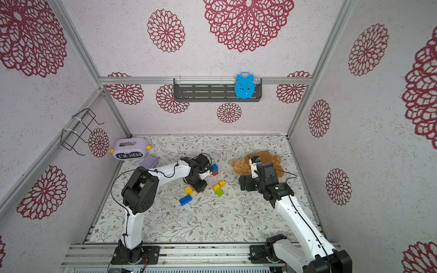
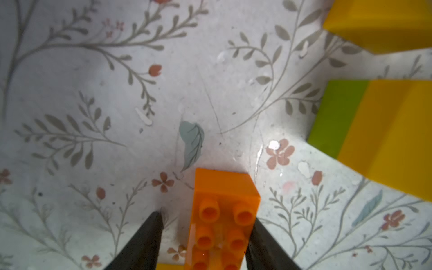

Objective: Assemble a fork with lego
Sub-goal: Pick up the lego brick from the center of the board.

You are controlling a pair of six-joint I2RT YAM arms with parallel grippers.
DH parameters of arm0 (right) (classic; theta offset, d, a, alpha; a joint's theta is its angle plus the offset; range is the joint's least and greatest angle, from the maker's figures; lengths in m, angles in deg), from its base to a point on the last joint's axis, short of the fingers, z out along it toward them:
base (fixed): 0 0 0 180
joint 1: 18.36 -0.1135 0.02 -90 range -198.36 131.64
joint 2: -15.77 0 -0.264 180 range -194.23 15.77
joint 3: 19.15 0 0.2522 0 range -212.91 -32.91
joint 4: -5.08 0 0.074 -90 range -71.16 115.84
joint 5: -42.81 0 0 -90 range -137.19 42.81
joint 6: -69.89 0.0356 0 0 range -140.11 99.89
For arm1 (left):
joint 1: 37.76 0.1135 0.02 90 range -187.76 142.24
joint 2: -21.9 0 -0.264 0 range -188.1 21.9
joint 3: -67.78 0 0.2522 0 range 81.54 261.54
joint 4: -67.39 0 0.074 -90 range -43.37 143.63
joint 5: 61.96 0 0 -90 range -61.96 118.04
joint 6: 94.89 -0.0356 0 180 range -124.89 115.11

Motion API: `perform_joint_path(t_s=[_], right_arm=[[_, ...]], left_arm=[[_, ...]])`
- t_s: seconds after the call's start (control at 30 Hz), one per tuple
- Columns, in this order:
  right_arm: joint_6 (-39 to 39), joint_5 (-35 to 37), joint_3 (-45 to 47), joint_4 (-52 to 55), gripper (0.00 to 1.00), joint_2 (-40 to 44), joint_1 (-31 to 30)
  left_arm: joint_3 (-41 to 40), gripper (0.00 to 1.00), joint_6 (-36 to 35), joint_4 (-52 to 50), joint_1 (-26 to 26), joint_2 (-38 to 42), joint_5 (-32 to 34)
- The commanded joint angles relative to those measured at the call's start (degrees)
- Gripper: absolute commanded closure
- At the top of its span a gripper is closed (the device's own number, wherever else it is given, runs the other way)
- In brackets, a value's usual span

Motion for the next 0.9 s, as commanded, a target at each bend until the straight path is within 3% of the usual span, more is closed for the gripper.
perform_joint_path(t_s=[0.0, 0.13, 0.27, 0.57, 0.87], right_arm=[[0.6, -0.7, 0.0, -1.1, 0.11, 0.3, 0.6], [0.4, -0.6, 0.1, -1.4, 0.12, 0.3, 0.7], [-0.4, -1.1, 0.2, -1.5, 0.12, -0.2, 1.3], [-0.5, -2.6, 2.0, -3.0, 0.13, -0.1, 4.7], [0.5, -2.3, 2.2, -2.5, 0.13, -0.7, 6.2]], left_arm=[[0.9, 0.55, -1.0, -0.4, -0.3, -1.1, -0.7], [0.3, 0.73, -2.0, 0.0, -0.4, 0.1, -1.2], [-1.1, 0.82, -3.9, -0.1, -0.8, 3.8, -1.4], [-9.6, 0.85, -5.5, 2.7, -8.7, 20.8, 1.4], [-7.9, 0.84, -5.7, 3.8, -18.6, 13.7, 0.5]])
